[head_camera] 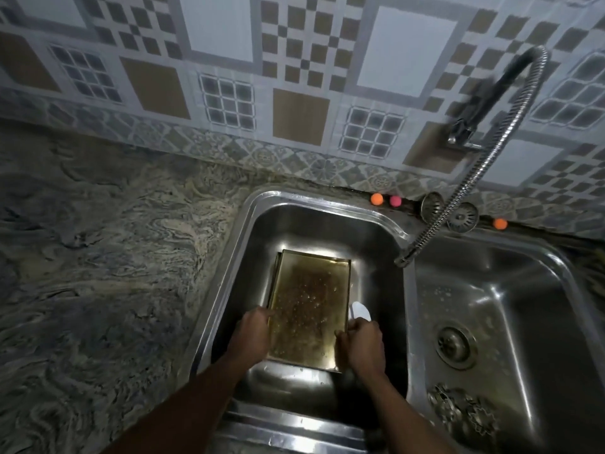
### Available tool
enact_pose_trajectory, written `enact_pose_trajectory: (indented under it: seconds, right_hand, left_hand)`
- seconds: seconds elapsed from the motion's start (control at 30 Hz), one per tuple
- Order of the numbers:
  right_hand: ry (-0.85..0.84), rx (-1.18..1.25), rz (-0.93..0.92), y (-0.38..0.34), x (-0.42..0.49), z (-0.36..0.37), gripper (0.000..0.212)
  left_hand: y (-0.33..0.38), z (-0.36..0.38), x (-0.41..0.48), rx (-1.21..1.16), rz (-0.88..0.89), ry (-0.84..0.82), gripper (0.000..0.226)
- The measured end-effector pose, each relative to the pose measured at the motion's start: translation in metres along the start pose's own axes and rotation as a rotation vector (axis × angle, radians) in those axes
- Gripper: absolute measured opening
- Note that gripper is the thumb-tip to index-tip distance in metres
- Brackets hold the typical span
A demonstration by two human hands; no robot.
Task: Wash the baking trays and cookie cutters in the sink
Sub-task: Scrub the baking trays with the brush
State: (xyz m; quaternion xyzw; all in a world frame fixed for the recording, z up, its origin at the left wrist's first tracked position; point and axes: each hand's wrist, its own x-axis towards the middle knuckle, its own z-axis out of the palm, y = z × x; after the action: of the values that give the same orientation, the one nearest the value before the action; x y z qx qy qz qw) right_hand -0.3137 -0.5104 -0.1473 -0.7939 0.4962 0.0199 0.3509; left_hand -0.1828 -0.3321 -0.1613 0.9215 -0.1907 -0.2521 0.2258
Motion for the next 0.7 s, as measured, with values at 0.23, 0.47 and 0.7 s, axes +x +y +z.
enact_pose_trajectory:
  seconds: [0.23,0.47,0.7]
  right_hand:
    - [-0.011,-0.026,-0.033,0.011,0.011,0.025,0.019]
    - [0.087,0.064,-0.210,0.006,0.004,0.009,0.022]
    - [0.278,0.290,-0.367,-0.006,-0.019,-0.040,0.014]
  left_hand:
    - [-0.003,0.013,0.019,0.026,-0.029,-0.030,0.032]
    - [0.002,0.008,0.012,0.002,-0.012,-0.019,0.032]
    - [0.055,0.001,-0.013,0.002,0.115,0.062,0.044]
